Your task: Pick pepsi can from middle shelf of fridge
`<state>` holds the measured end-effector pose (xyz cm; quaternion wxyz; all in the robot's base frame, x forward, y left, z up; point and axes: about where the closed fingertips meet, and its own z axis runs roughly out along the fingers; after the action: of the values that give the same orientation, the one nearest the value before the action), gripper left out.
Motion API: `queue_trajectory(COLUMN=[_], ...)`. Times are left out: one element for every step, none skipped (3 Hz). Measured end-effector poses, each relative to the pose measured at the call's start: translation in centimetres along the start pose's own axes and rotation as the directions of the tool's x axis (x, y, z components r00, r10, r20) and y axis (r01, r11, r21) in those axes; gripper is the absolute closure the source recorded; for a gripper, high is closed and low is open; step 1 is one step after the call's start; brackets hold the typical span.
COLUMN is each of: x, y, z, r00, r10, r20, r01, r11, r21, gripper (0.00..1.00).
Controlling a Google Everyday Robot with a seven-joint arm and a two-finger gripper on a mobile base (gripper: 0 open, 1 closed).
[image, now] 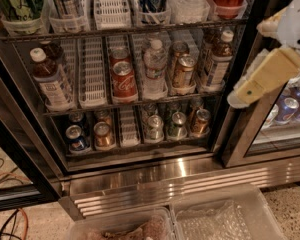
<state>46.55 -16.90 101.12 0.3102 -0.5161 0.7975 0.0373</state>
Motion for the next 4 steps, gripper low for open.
queue_trajectory(x=[-5.3, -5.3, -5.7, -7.6], y=[-0.8, -0.8, -1.4, -2.0], z=[0.2, 0.2, 0.4, 3.0], r00=[0.991, 0.991, 0.982, 0.951], r10=[-0.005, -0.005, 0.050, 0.158], r20=[0.135, 0.135, 0.182, 0.267], r01=[-0.002, -0.002, -0.066, -0.190], r11=[0.9988, 0.9988, 0.9946, 0.9772], r21=[0.048, 0.048, 0.080, 0.096], gripper=[0.00, 0.00, 0.00, 0.00])
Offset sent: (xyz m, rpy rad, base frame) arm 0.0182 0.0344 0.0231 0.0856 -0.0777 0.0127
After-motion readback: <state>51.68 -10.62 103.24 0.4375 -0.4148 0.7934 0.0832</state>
